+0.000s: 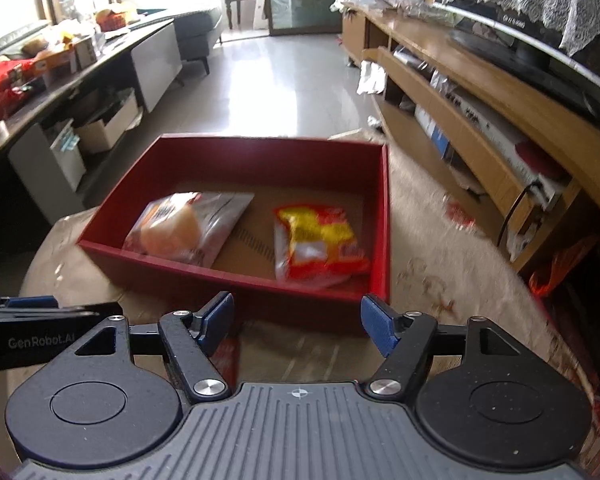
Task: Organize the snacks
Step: 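Withdraw both open grippers from the box toward the remaining snacks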
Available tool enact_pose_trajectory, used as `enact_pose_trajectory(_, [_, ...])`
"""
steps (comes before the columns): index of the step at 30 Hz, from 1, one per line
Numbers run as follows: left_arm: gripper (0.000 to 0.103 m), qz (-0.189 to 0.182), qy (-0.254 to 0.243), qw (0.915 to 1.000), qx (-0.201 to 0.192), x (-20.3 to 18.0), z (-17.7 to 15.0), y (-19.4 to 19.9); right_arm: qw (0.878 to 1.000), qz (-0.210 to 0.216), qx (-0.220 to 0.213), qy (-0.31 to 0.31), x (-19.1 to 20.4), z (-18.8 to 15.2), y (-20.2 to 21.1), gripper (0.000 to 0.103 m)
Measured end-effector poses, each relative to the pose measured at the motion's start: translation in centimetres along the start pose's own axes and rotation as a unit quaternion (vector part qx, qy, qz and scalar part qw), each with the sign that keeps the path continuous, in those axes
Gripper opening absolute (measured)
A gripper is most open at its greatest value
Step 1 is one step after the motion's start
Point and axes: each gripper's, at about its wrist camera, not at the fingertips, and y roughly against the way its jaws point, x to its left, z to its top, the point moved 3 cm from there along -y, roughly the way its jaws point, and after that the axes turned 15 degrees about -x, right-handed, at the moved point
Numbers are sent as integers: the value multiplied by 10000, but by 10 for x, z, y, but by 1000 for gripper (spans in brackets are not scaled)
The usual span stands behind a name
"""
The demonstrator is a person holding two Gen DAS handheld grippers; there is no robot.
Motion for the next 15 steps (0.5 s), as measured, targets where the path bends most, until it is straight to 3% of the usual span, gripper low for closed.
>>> enact_pose_trajectory(15, [66, 181, -224, 9984, 490, 41, -66, 18, 9981, 460, 319, 260, 39, -40, 33, 77])
